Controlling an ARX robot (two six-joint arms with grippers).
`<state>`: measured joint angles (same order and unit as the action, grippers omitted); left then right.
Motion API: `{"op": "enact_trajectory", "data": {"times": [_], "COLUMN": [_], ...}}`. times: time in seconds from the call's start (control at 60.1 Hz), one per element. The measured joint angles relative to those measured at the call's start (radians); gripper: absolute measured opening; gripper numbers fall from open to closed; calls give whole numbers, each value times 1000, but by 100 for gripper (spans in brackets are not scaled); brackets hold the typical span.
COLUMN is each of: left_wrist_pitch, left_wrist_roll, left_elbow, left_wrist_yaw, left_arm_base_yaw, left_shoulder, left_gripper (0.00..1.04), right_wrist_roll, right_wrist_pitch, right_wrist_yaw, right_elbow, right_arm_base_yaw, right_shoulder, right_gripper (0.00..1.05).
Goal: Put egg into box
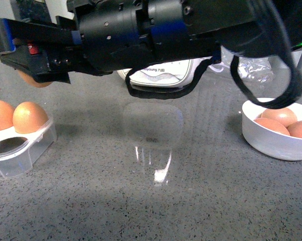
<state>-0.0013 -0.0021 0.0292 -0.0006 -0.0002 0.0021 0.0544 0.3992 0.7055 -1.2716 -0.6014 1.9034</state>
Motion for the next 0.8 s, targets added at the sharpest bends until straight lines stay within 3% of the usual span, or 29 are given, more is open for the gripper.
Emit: {"op": "enact_trajectory", "data": {"times": [0.799], "left_wrist_pitch": [0], "left_wrist_roll": [0], "left_elbow": [0], "left_wrist_yaw": [0], "left_arm_base_yaw": [0], "left_shoulder": [0], "left_gripper": [98], "right_wrist_roll": [-6], "right_wrist_pitch": [-57], "right_wrist_yaw": [12], "right_elbow": [-138], "right_arm_base_yaw": [-82], "right_shoulder": [126], "right_gripper": [43]}}
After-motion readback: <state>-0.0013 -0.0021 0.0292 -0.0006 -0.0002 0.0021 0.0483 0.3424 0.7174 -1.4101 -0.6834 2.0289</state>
